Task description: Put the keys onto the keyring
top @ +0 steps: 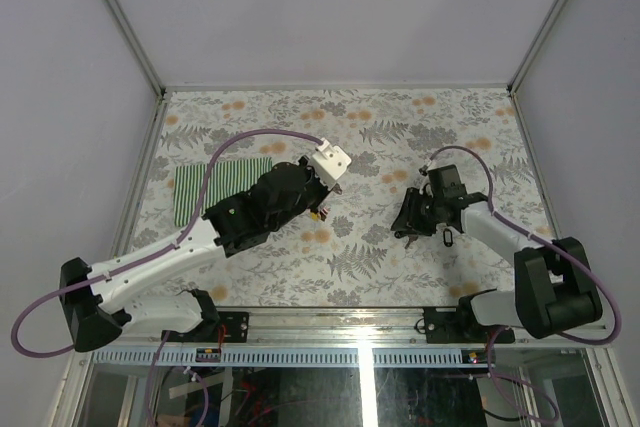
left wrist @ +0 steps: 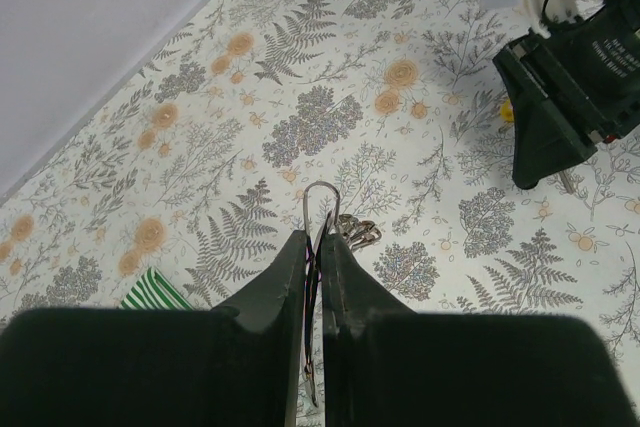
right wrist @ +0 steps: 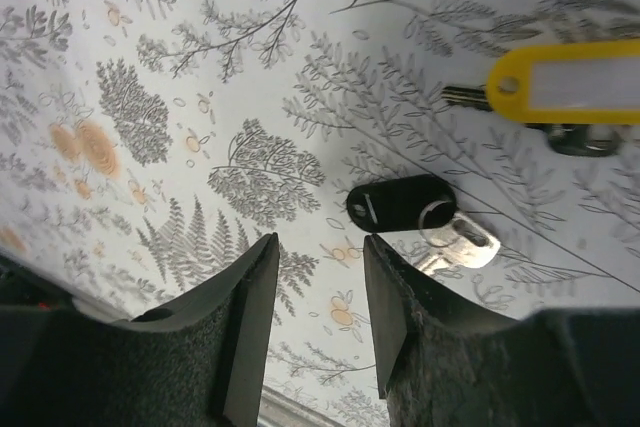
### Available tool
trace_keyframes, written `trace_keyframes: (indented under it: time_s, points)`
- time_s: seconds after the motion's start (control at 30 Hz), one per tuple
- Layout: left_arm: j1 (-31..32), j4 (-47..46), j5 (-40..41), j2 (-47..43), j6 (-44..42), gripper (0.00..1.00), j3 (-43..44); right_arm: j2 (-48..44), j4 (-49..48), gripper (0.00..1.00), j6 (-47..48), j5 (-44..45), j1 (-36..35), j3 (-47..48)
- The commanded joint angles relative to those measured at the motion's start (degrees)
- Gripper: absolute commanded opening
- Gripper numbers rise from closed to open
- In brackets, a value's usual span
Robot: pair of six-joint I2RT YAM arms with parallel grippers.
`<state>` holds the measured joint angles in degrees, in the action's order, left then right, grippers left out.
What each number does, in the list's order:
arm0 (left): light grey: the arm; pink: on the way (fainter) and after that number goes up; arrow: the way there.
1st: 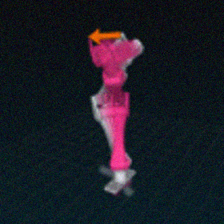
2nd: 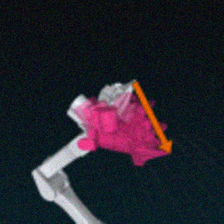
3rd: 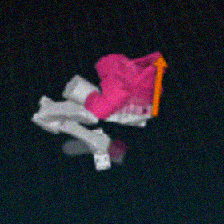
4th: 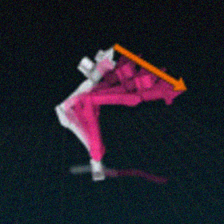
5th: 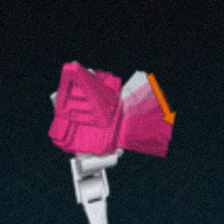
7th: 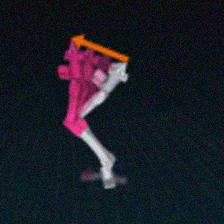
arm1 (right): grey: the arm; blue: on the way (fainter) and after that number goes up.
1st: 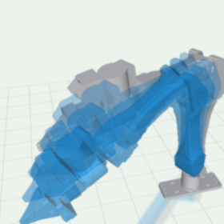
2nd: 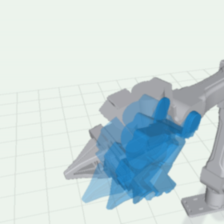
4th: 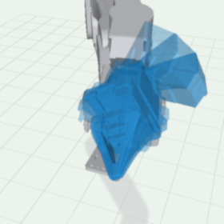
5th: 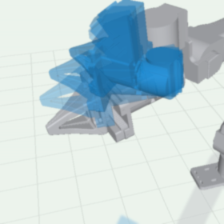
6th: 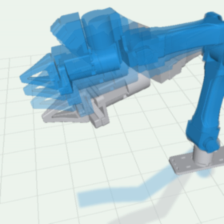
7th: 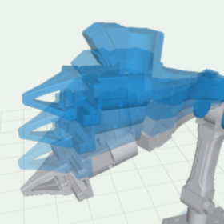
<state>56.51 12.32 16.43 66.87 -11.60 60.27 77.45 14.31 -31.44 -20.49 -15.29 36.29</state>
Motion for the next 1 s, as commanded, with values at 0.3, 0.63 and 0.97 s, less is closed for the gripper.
trace_keyframes:
  time_s: [0.3,0.63,0.97]
  points:
    - [-1.0,-1.3,0.4,0.5,0.5,0.0,2.2,-1.0,17.8,0.45,12.7,25.3,-8.1,12.5]
    - [-4.7,-0.7,-2.3,0.3,2.5,0.0,2.9,10.7,24.7,0.43,19.0,34.5,-15.8,20.5]
    - [-5.4,-0.5,-3.0,0.6,2.4,0.0,2.9,17.5,27.5,0.38,22.9,36.2,-19.0,23.7]
